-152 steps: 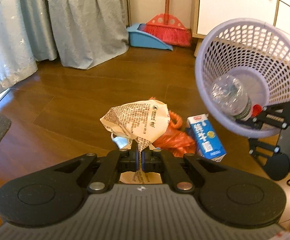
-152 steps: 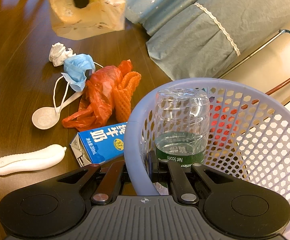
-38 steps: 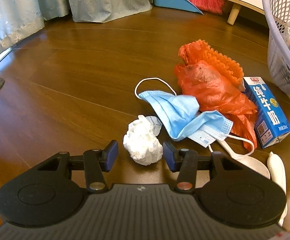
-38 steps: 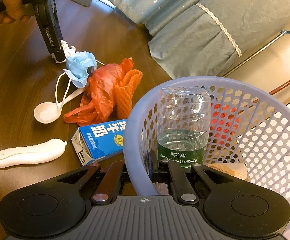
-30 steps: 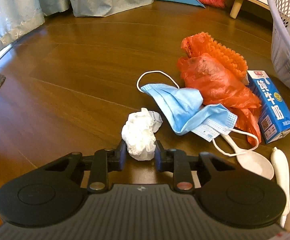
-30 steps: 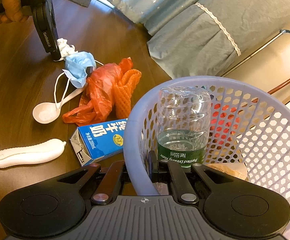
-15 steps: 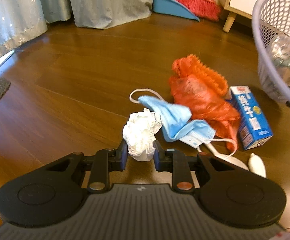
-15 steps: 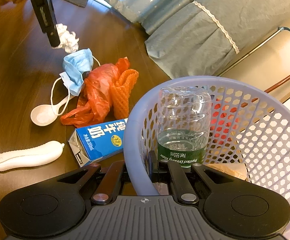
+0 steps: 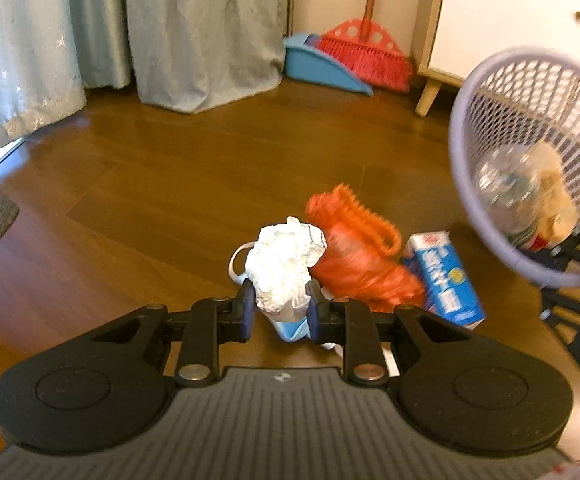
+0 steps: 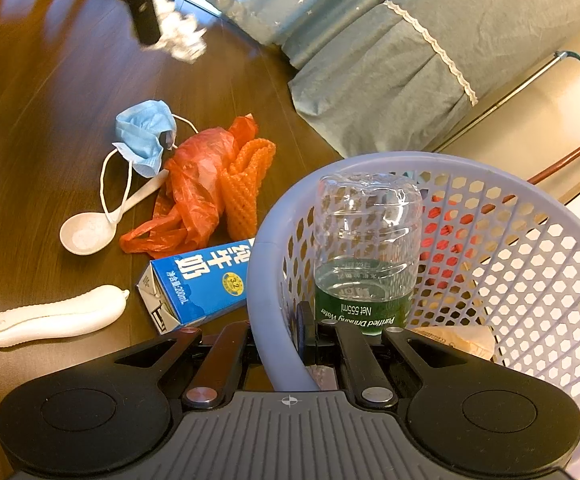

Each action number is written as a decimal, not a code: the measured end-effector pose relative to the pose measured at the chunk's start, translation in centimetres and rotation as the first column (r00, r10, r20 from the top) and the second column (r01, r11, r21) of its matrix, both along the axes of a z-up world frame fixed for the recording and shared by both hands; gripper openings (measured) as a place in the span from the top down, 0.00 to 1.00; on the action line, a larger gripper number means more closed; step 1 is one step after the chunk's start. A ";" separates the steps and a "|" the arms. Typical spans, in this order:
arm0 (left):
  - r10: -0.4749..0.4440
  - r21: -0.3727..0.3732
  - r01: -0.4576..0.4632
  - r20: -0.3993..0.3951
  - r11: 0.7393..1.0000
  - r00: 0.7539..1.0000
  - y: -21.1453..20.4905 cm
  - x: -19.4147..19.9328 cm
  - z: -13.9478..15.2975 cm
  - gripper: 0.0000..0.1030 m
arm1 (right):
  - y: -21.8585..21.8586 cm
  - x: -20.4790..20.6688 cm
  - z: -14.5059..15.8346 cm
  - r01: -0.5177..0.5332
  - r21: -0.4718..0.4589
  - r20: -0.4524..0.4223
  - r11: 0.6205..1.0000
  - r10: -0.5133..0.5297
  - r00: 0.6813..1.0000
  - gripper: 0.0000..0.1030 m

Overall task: Collect trash
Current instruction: 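Grasp the tissue ball with the left gripper and drop it into the wastebasket, then lower the left gripper to the blue face mask and grasp it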

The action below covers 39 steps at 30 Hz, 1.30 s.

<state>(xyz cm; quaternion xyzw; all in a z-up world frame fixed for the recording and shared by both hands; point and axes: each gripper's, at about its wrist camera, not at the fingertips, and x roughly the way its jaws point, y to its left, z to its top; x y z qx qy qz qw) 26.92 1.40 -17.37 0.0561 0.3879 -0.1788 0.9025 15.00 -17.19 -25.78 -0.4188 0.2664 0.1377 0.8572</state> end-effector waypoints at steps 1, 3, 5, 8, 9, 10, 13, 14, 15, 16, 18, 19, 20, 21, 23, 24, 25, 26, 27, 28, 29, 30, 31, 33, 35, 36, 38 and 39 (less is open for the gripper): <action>-0.010 -0.012 0.010 0.010 1.000 1.000 -0.3 -0.1 0.6 0.80 | 0.0 0.0 0.0 0.000 -0.001 0.000 1.000 0.000 1.000 0.98; -0.041 -0.041 0.042 0.027 0.998 0.999 -1.2 -0.3 2.0 0.80 | 0.0 0.0 0.0 0.002 0.001 -0.001 1.000 -0.002 1.000 0.98; -0.088 -0.064 0.092 0.054 0.994 0.995 -2.5 -0.5 3.4 0.80 | 0.0 0.0 0.0 0.001 0.002 0.000 1.000 -0.001 1.000 0.98; -0.166 -0.091 0.175 0.091 0.980 0.982 -5.2 -0.7 5.4 0.80 | 0.0 -0.1 0.0 -0.002 0.001 0.000 1.000 0.002 1.000 0.98; -0.191 -0.095 0.201 0.100 0.975 0.976 -6.2 -0.6 5.9 0.80 | 0.0 -0.1 0.0 -0.002 0.001 0.000 1.000 0.002 1.000 0.98; -0.215 -0.100 0.227 0.111 0.969 0.970 -7.2 -0.5 6.4 0.80 | 0.0 -0.1 0.0 -0.001 0.002 0.000 1.000 0.001 1.000 0.98; -0.269 -0.105 0.283 0.133 0.953 0.954 -10.2 -0.2 7.2 0.80 | 0.1 -0.2 0.0 0.000 0.006 0.000 1.000 0.000 1.000 0.98; -0.285 -0.106 0.301 0.140 0.948 0.948 -11.2 -0.2 7.4 0.79 | 0.1 -0.2 0.0 0.000 0.008 0.001 1.000 0.000 1.000 0.98; -0.299 -0.113 0.316 0.150 0.942 0.943 -12.2 -0.2 7.6 0.79 | 0.1 -0.3 0.0 0.001 0.009 0.001 1.000 -0.001 1.000 0.98; -0.311 -0.121 0.331 0.155 0.936 0.938 -13.0 -0.1 7.7 0.79 | 0.1 -0.3 0.0 0.001 0.012 0.001 1.000 -0.001 1.000 0.98; -0.336 -0.131 0.357 0.160 0.925 0.928 -14.9 0.1 7.7 0.79 | 0.0 -0.3 0.1 0.002 0.017 0.002 1.000 -0.002 1.000 0.98; -0.348 -0.134 0.370 0.163 0.919 0.923 -15.8 0.1 7.7 0.79 | 0.0 -0.4 0.1 0.003 0.019 0.002 1.000 -0.003 1.000 0.98; -0.358 -0.136 0.381 0.165 0.915 0.919 -16.5 0.3 7.6 0.77 | 0.0 -0.4 0.1 0.003 0.022 0.003 1.000 -0.003 1.000 0.98; -0.369 -0.136 0.391 0.164 0.910 0.915 -17.3 0.5 7.3 0.73 | -0.1 -0.4 0.2 0.003 0.023 0.004 1.000 -0.003 1.000 0.98; -0.372 -0.143 0.394 0.161 0.908 0.914 -18.7 1.1 6.7 0.58 | -0.1 -0.4 0.2 0.005 0.026 0.002 1.000 -0.005 1.000 0.98; -0.369 -0.149 0.392 0.162 0.908 0.915 -19.1 1.3 6.5 0.58 | -0.2 -0.4 0.2 0.006 0.027 0.003 1.000 -0.006 1.000 0.98; -0.361 -0.152 0.385 0.168 0.910 0.917 -19.2 1.3 6.6 0.58 | -0.2 -0.4 0.3 0.007 0.030 0.004 1.000 -0.007 1.000 0.98; -0.354 -0.154 0.381 0.175 0.912 0.919 -19.1 1.2 6.7 0.58 | -0.3 -0.5 0.3 0.008 0.032 0.005 0.999 -0.008 1.000 0.98; -0.350 -0.153 0.378 0.183 0.913 0.919 -18.7 1.2 6.9 0.58 | -0.3 -0.5 0.4 0.009 0.034 0.006 0.999 -0.009 1.000 0.98; -0.346 -0.147 0.374 0.188 0.915 0.919 -18.3 1.0 6.9 0.58 | -0.4 -0.5 0.5 0.009 0.036 0.008 0.999 -0.010 1.000 0.98; -0.338 -0.137 0.366 0.191 0.921 0.922 -17.8 0.9 7.0 0.58 | -0.4 -0.5 0.5 0.011 0.038 0.008 0.999 -0.011 1.000 0.98; -0.326 -0.131 0.353 0.191 0.926 0.926 -17.2 0.7 7.0 0.58 | -0.4 -0.5 0.6 0.013 0.040 0.008 0.999 -0.013 1.000 0.98; -0.312 -0.130 0.339 0.189 0.932 0.931 -16.5 0.5 7.0 0.58 | -0.5 -0.5 0.6 0.015 0.042 0.008 0.999 -0.016 1.000 0.98; -0.283 -0.124 0.307 0.177 0.944 0.942 -15.2 0.4 6.7 0.58 | -0.5 -0.4 0.7 0.016 0.041 0.009 0.999 -0.016 1.000 0.98; -0.260 -0.110 0.281 0.168 0.954 0.951 -13.9 0.3 6.3 0.58 | -0.5 -0.4 0.7 0.017 0.041 0.010 0.999 -0.017 1.000 0.98; -0.246 -0.102 0.264 0.163 0.959 0.956 -13.2 0.2 6.1 0.58 | -0.5 -0.4 0.7 0.017 0.042 0.010 0.999 -0.017 1.000 0.98; -0.214 -0.097 0.230 0.151 0.968 0.965 -11.5 0.2 5.7 0.58 | -0.6 -0.3 0.8 0.020 0.044 0.010 0.999 -0.020 1.000 0.98; -0.201 -0.087 0.215 0.146 0.973 0.969 -10.6 0.1 5.4 0.57 | -0.6 -0.3 0.8 0.020 0.044 0.011 0.999 -0.020 1.000 0.98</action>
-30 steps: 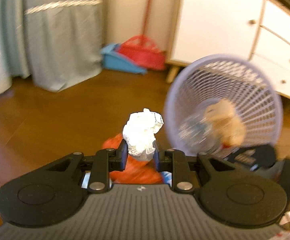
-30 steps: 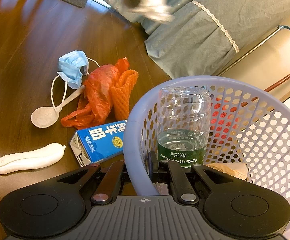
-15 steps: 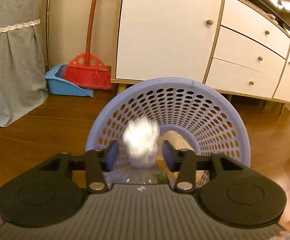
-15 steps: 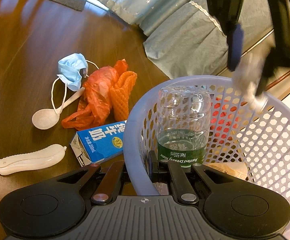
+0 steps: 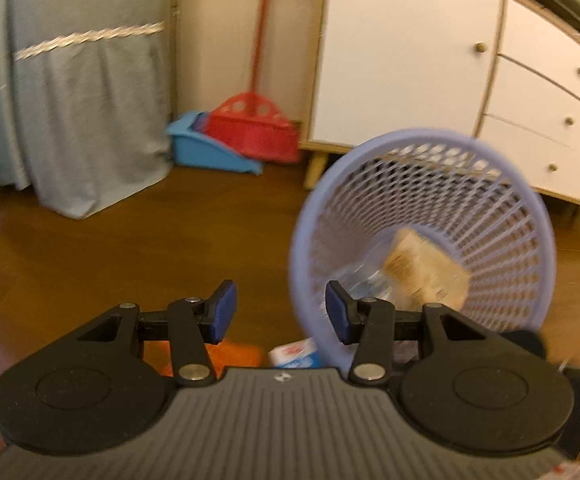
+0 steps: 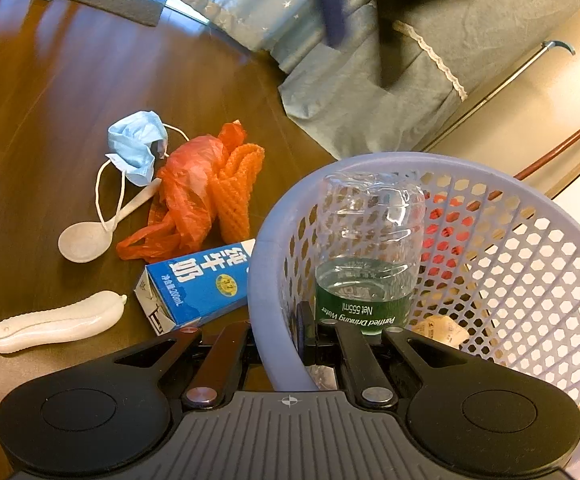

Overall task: Collect trash
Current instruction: 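Lower the left gripper to the blue face mask and grasp it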

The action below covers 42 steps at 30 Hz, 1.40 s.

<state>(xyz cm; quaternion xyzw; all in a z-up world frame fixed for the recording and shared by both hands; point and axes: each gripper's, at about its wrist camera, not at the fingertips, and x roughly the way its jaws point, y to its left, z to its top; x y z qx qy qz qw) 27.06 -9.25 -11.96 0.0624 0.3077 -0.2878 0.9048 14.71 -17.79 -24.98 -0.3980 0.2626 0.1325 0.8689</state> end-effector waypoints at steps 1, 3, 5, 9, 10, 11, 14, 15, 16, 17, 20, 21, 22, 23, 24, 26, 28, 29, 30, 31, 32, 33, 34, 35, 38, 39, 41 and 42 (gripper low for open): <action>0.022 0.012 -0.022 -0.004 1.000 1.000 1.0 -0.1 -0.3 0.57 | 0.0 0.0 0.0 0.000 0.000 0.001 1.000 0.000 1.000 0.98; 0.057 0.029 -0.056 -0.026 0.998 0.998 2.8 -0.2 -1.2 0.57 | 0.0 0.0 0.0 0.001 0.000 0.003 1.000 -0.001 1.000 0.98; 0.097 0.053 -0.094 -0.046 0.994 0.994 4.6 -0.4 -2.3 0.57 | 0.1 0.0 -0.1 0.000 -0.002 0.001 1.000 0.000 1.000 0.98; 0.142 0.093 -0.135 -0.075 0.987 0.987 6.6 -1.1 -4.4 0.57 | 0.1 0.0 -0.1 -0.002 -0.006 0.000 1.000 0.002 1.000 0.98; 0.148 0.101 -0.140 -0.085 0.985 0.985 7.0 -1.3 -4.9 0.57 | 0.2 0.0 -0.1 -0.002 -0.006 0.000 1.000 0.002 1.000 0.98; 0.152 0.108 -0.142 -0.092 0.984 0.984 7.2 -1.5 -5.4 0.57 | 0.1 0.0 -0.1 -0.002 -0.006 0.001 1.000 0.002 1.000 0.98; 0.158 0.132 -0.144 -0.106 0.981 0.982 7.8 -2.3 -6.8 0.57 | 0.2 -0.1 -0.1 -0.002 -0.006 0.000 1.000 0.002 1.000 0.98; 0.160 0.138 -0.144 -0.116 0.980 0.980 7.8 -2.5 -7.2 0.57 | 0.1 0.0 -0.1 -0.003 -0.006 0.000 1.000 0.003 1.000 0.98; 0.163 0.141 -0.145 -0.123 0.979 0.979 7.9 -2.6 -7.6 0.57 | 0.1 0.0 -0.1 -0.002 -0.005 0.000 1.000 0.002 1.000 0.98; 0.163 0.147 -0.144 -0.126 0.979 0.979 7.9 -2.7 -8.0 0.57 | 0.2 -0.1 -0.1 -0.001 -0.005 0.000 1.000 0.001 1.000 0.98; 0.160 0.173 -0.137 -0.129 0.975 0.979 7.6 -2.5 -9.2 0.57 | 0.1 -0.1 -0.1 -0.004 -0.005 -0.001 1.000 0.004 1.000 0.98; 0.162 0.179 -0.137 -0.132 0.974 0.978 7.5 -2.4 -9.7 0.57 | 0.2 0.0 -0.1 -0.004 -0.006 -0.001 1.000 0.004 1.000 0.98; 0.164 0.188 -0.137 -0.134 0.972 0.977 7.5 -2.2 -10.2 0.57 | 0.1 -0.1 -0.1 -0.006 -0.008 -0.001 1.000 0.006 1.000 0.98; 0.166 0.201 -0.137 -0.134 0.970 0.977 7.3 -1.9 -10.6 0.56 | 0.1 0.0 -0.1 -0.006 -0.009 -0.001 1.000 0.006 1.000 0.98; 0.165 0.218 -0.133 -0.133 0.967 0.977 7.1 -1.6 -11.0 0.56 | 0.1 0.0 -0.2 -0.007 -0.009 -0.001 1.000 0.007 1.000 0.98; 0.162 0.253 -0.128 -0.117 0.959 0.980 6.9 -0.8 -11.8 0.56 | 0.1 0.0 -0.2 -0.006 -0.008 -0.002 1.000 0.006 1.000 0.98; 0.153 0.287 -0.120 -0.096 0.950 0.984 6.7 -0.4 -12.4 0.55 | 0.1 0.0 -0.2 -0.006 -0.009 -0.002 1.000 0.006 1.000 0.98; 0.154 0.293 -0.120 -0.096 0.949 0.983 6.8 -0.1 -12.7 0.55 | 0.1 0.0 -0.2 -0.006 -0.008 -0.002 1.000 0.006 1.000 0.98; 0.165 0.288 -0.129 -0.106 0.949 0.981 7.1 0.3 -13.0 0.55 | 0.1 0.0 -0.3 -0.007 -0.010 -0.002 1.000 0.007 1.000 0.98; 0.179 0.278 -0.140 -0.121 0.950 0.976 7.3 0.7 -13.2 0.55 | 0.1 0.0 -0.3 -0.008 -0.011 -0.002 1.000 0.008 1.000 0.98; 0.195 0.260 -0.155 -0.139 0.953 0.971 7.7 1.1 -13.4 0.55 | 0.0 0.0 -0.3 -0.010 -0.012 -0.002 1.000 0.010 1.000 0.98; 0.209 0.237 -0.168 -0.160 0.957 0.965 8.1 1.5 -13.7 0.55 | 0.0 -0.1 -0.4 -0.011 -0.014 -0.002 1.000 0.011 1.000 0.98; 0.222 0.214 -0.181 -0.181 0.960 0.958 8.4 1.9 -13.9 0.55 | -0.1 -0.1 -0.4 -0.012 -0.016 -0.003 1.000 0.012 1.000 0.98; 0.233 0.201 -0.193 -0.197 0.960 0.952 8.7 2.2 -14.1 0.55 | -0.1 -0.1 -0.5 -0.012 -0.017 -0.003 1.000 0.012 1.000 0.98; 0.251 0.182 -0.209 -0.251 0.961 0.935 8.9 3.1 -14.9 0.60 | -0.2 -0.1 -0.6 -0.011 -0.021 -0.003 1.000 0.011 1.000 0.98; 0.250 0.177 -0.208 -0.264 0.962 0.932 9.0 3.3 -15.1 0.67 | -0.1 -0.1 -0.6 -0.011 -0.022 -0.003 1.000 0.011 1.000 0.98; 0.258 0.176 -0.215 -0.277 0.961 0.926 9.2 3.5 -15.3 0.81 | -0.1 -0.1 -0.7 -0.011 -0.024 -0.004 1.000 0.011 1.000 0.98; 0.261 0.170 -0.221 -0.278 0.960 0.924 9.3 3.4 -15.3 0.87 | -0.1 -0.1 -0.7 -0.011 -0.024 -0.005 1.000 0.011 1.000 0.98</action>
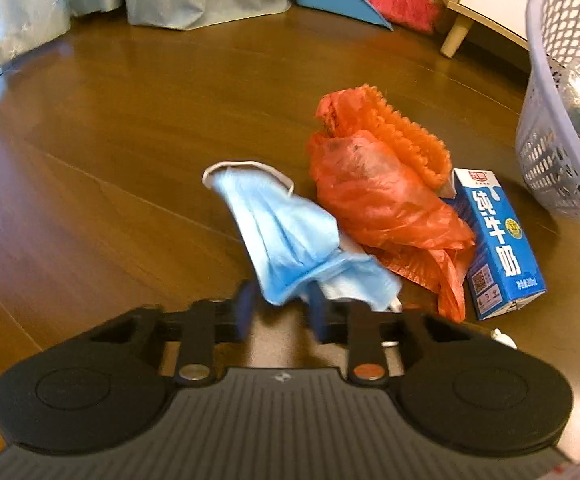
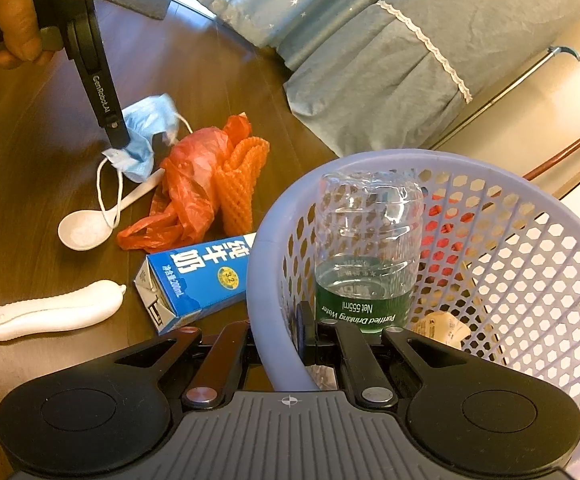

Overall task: Collect trash
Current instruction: 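Lower the left gripper to the blue face mask and grasp it, then carry the mask into the wastebasket held by the right gripper and release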

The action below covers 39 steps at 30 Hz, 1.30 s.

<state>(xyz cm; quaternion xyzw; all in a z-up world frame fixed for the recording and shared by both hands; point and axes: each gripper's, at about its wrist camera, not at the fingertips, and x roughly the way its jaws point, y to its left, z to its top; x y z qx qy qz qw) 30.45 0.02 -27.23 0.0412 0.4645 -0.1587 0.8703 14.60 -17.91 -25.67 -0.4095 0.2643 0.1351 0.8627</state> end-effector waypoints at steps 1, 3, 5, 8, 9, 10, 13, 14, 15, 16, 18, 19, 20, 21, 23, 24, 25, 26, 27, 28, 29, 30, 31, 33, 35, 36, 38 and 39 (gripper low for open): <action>-0.004 -0.007 0.004 0.002 1.000 1.000 0.1 -0.1 0.2 0.90 | 0.0 0.0 0.0 0.000 0.000 0.000 1.000 0.000 1.000 0.98; -0.020 -0.003 0.020 0.020 1.000 1.000 0.1 -0.5 0.6 0.97 | 0.0 0.0 0.0 0.002 0.000 -0.002 1.000 -0.002 1.000 0.98; -0.024 -0.005 0.024 0.030 1.000 0.999 0.3 -0.8 0.9 0.99 | 0.0 0.0 0.0 0.005 0.001 -0.001 1.000 -0.005 1.000 0.98; -0.029 -0.006 0.029 0.037 1.000 0.999 0.4 -1.2 1.4 1.00 | 0.1 0.0 0.1 0.007 0.002 -0.001 1.000 -0.007 1.000 0.98; -0.031 -0.008 0.031 0.038 0.999 0.999 0.5 -1.4 1.6 1.00 | 0.1 0.0 0.1 0.007 0.002 -0.002 1.000 -0.007 1.000 0.98; -0.031 -0.008 0.031 0.040 0.999 0.999 0.5 -1.5 1.8 1.00 | 0.1 0.0 0.1 0.007 0.001 -0.002 1.000 -0.007 1.000 0.98; -0.036 -0.010 0.037 0.053 0.999 0.998 0.8 -2.2 2.7 1.00 | 0.1 0.0 0.1 0.007 0.002 -0.001 1.000 -0.007 1.000 0.98; -0.035 -0.012 0.035 0.056 0.999 0.998 0.9 -2.4 3.0 1.00 | 0.1 0.0 0.1 0.007 0.001 -0.001 1.000 -0.007 1.000 0.98; -0.035 -0.017 0.036 0.058 0.999 0.998 1.1 -2.6 3.4 1.00 | 0.1 0.0 0.1 0.007 0.001 -0.002 1.000 -0.007 1.000 0.98; -0.036 -0.021 0.038 0.062 0.999 0.997 1.2 -2.8 3.8 1.00 | 0.1 -0.1 0.1 0.006 -0.001 -0.002 1.000 -0.006 1.000 0.98; -0.036 -0.029 0.038 0.073 0.999 0.997 1.4 -3.3 4.8 1.00 | 0.2 -0.1 0.0 0.007 -0.002 -0.002 1.000 -0.007 1.000 0.98; -0.036 -0.035 0.039 0.078 0.999 0.996 1.4 -3.5 5.3 1.00 | 0.2 -0.1 0.0 0.007 -0.003 -0.003 1.000 -0.007 1.000 0.98; -0.040 -0.038 0.043 0.085 0.998 0.996 1.5 -3.7 5.8 1.00 | 0.3 -0.1 0.0 0.007 -0.004 -0.003 1.000 -0.008 1.000 0.98; -0.042 -0.043 0.047 0.092 0.998 0.995 1.4 -3.9 6.4 1.00 | 0.3 -0.1 0.0 0.008 -0.005 -0.004 1.000 -0.008 1.000 0.98; -0.044 -0.051 0.050 0.108 0.997 0.993 1.2 -4.3 7.4 1.00 | 0.4 0.0 0.0 0.009 -0.006 -0.005 1.000 -0.009 1.000 0.98; -0.048 -0.054 0.055 0.116 0.997 0.992 1.0 -4.4 7.9 1.00 | 0.5 0.0 0.0 0.010 -0.006 -0.005 1.000 -0.011 1.000 0.98; -0.054 -0.059 0.062 0.124 0.996 0.991 0.8 -4.6 8.4 1.00 | 0.5 -0.1 0.0 0.011 -0.006 -0.005 1.000 -0.011 1.000 0.98; -0.062 -0.059 0.070 0.133 0.996 0.989 0.5 -4.7 8.9 1.00 | 0.6 -0.1 0.0 0.011 -0.008 -0.006 1.000 -0.011 1.000 0.98; -0.071 -0.057 0.080 0.142 0.995 0.987 0.2 -4.8 9.3 1.00 | 0.6 0.0 -0.1 0.011 -0.008 -0.006 1.000 -0.012 1.000 0.98; -0.083 -0.059 0.092 0.152 0.994 0.985 -0.1 -5.0 9.8 1.00 | 0.6 0.0 -0.1 0.012 -0.008 -0.007 1.000 -0.012 1.000 0.98; -0.089 -0.064 0.100 0.157 0.993 0.984 -0.4 -5.1 10.1 1.00 | 0.6 0.0 -0.1 0.012 -0.009 -0.006 1.000 -0.012 1.000 0.98; -0.097 -0.069 0.110 0.166 0.992 0.981 -0.7 -5.1 10.5 1.00 | 0.6 0.0 -0.1 0.012 -0.009 -0.006 1.000 -0.012 1.000 0.98; -0.106 -0.070 0.120 0.175 0.990 0.979 -0.9 -5.2 10.8 1.00 | 0.7 0.0 -0.1 0.012 -0.009 -0.006 1.000 -0.012 1.000 0.98; -0.127 -0.069 0.142 0.196 0.987 0.972 -1.6 -5.4 11.5 1.00 | 0.7 0.0 -0.1 0.012 -0.009 -0.007 1.000 -0.012 1.000 0.98; -0.143 -0.073 0.161 0.211 0.984 0.967 -2.3 -5.5 12.2 1.00 | 0.6 0.0 -0.1 0.012 -0.008 -0.006 1.000 -0.012 1.000 0.98; -0.150 -0.077 0.170 0.219 0.982 0.964 -2.6 -5.6 12.5 1.00 | 0.6 0.0 -0.1 0.011 -0.008 -0.006 1.000 -0.011 1.000 0.98; -0.160 -0.083 0.184 0.232 0.979 0.960 -3.2 -5.7 13.2 1.00 | 0.6 0.0 -0.1 0.010 -0.009 -0.007 1.000 -0.010 1.000 0.98; -0.165 -0.088 0.191 0.237 0.978 0.957 -3.5 -5.7 13.5 1.00 | 0.6 0.0 -0.1 0.010 -0.009 -0.007 1.000 -0.010 1.000 0.98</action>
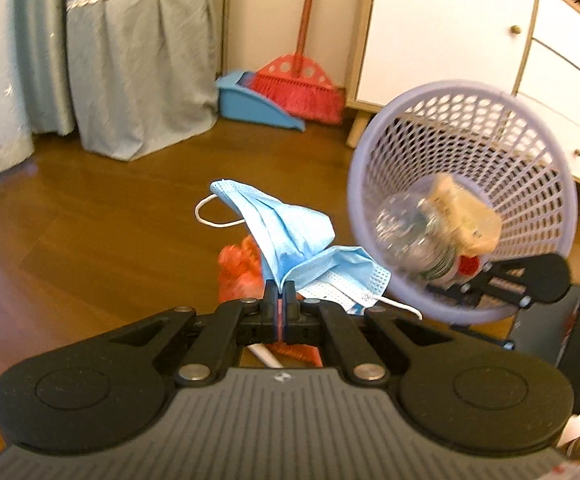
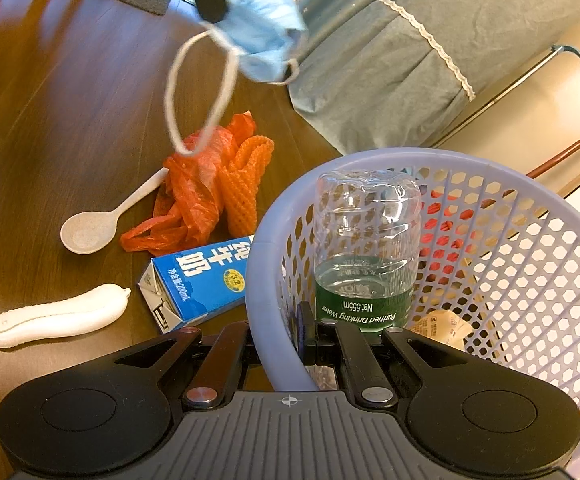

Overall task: Collect trash
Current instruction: 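Carry the mask into the wastebasket held by the right gripper and release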

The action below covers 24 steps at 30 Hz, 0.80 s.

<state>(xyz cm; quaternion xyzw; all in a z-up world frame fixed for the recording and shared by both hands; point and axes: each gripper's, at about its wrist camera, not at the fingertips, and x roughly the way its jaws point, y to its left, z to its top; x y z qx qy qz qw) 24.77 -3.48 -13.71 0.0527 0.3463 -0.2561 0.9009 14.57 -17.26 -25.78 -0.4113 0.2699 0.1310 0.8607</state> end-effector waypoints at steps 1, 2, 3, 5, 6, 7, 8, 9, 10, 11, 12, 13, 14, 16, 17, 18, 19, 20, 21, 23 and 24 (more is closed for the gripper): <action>-0.005 -0.006 0.005 0.002 1.000 1.000 -0.2 0.0 0.3 1.00 | 0.0 0.0 0.0 0.000 0.001 0.001 1.000 0.000 1.000 0.98; -0.011 -0.015 0.011 0.006 1.000 1.000 -0.5 -0.1 0.6 1.00 | 0.0 0.0 0.0 0.001 0.001 0.001 1.000 -0.001 1.000 0.98; -0.019 -0.022 0.019 0.010 1.000 1.000 -0.8 -0.2 0.9 1.00 | 0.0 0.0 0.0 0.000 0.001 0.001 1.000 0.000 1.000 0.98; -0.042 -0.027 0.043 0.023 0.999 0.999 -1.5 -0.4 1.5 1.00 | 0.1 0.0 -0.1 0.000 0.001 0.001 1.000 0.000 1.000 0.98; -0.052 -0.032 0.053 0.028 0.998 0.998 -1.8 -0.6 1.8 1.00 | 0.1 0.0 -0.1 0.001 0.001 0.000 1.000 -0.001 1.000 0.98; -0.064 -0.040 0.065 0.030 0.997 0.998 -2.2 -0.7 2.2 1.00 | 0.1 0.0 -0.1 0.000 0.001 0.001 1.000 0.000 1.000 0.98; -0.075 -0.048 0.077 0.032 0.996 0.997 -2.5 -0.7 2.6 1.00 | 0.0 0.0 -0.1 0.001 0.002 0.001 1.000 -0.001 1.000 0.98; -0.086 -0.053 0.088 0.036 0.995 0.996 -2.9 -0.9 2.9 1.00 | 0.1 0.0 -0.1 0.001 0.002 0.000 1.000 -0.001 1.000 0.98; -0.096 -0.061 0.098 0.041 0.993 0.995 -3.3 -0.9 3.3 1.00 | 0.1 0.1 -0.1 0.002 0.003 0.000 1.000 -0.002 1.000 0.98; -0.107 -0.072 0.110 0.046 0.991 0.993 -3.6 -1.0 3.7 1.00 | 0.1 0.1 -0.1 0.004 0.005 0.000 1.000 -0.004 1.000 0.98; -0.119 -0.079 0.123 0.051 0.989 0.992 -4.1 -1.0 4.0 1.00 | 0.1 0.1 -0.1 0.005 0.006 0.000 1.000 -0.005 1.000 0.98; -0.131 -0.086 0.136 0.060 0.987 0.990 -4.6 -1.0 4.4 1.00 | 0.1 0.1 -0.1 0.005 0.007 0.000 1.000 -0.005 1.000 0.98; -0.143 -0.095 0.149 0.068 0.984 0.987 -5.1 -1.0 4.8 1.00 | 0.1 0.1 -0.1 0.003 0.006 0.000 1.000 -0.003 1.000 0.98; -0.167 -0.107 0.174 0.075 0.979 0.983 -6.3 -0.9 5.3 1.00 | 0.1 0.1 -0.1 0.001 0.005 0.000 1.000 -0.001 1.000 0.98; -0.179 -0.112 0.187 0.078 0.976 0.981 -7.0 -0.8 5.5 1.00 | 0.1 0.1 -0.1 0.001 0.006 0.000 1.000 -0.001 1.000 0.98; -0.191 -0.111 0.199 0.082 0.974 0.978 -7.8 -0.7 5.6 1.00 | 0.1 0.1 0.0 0.001 0.007 0.000 1.000 -0.001 1.000 0.98; -0.201 -0.111 0.209 0.084 0.972 0.976 -8.5 -0.6 5.7 1.00 | 0.1 0.1 0.0 0.003 0.009 0.000 1.000 -0.003 1.000 0.98; -0.212 -0.113 0.220 0.083 0.969 0.974 -9.3 -0.4 5.6 1.00 | 0.1 0.1 0.0 0.003 0.009 0.001 1.000 -0.003 1.000 0.98; -0.228 -0.114 0.236 0.077 0.965 0.971 -10.1 -0.2 5.5 0.99 | 0.1 0.1 0.0 0.003 0.011 0.001 1.000 -0.003 1.000 0.98; -0.249 -0.135 0.254 0.051 0.958 0.967 -11.7 0.5 5.1 0.91 | 0.2 0.2 0.0 0.004 0.013 0.002 1.000 -0.004 1.000 0.98; -0.246 -0.150 0.250 0.047 0.956 0.968 -12.2 0.8 4.9 0.83 | 0.1 0.2 0.0 0.005 0.014 0.001 1.000 -0.005 1.000 0.98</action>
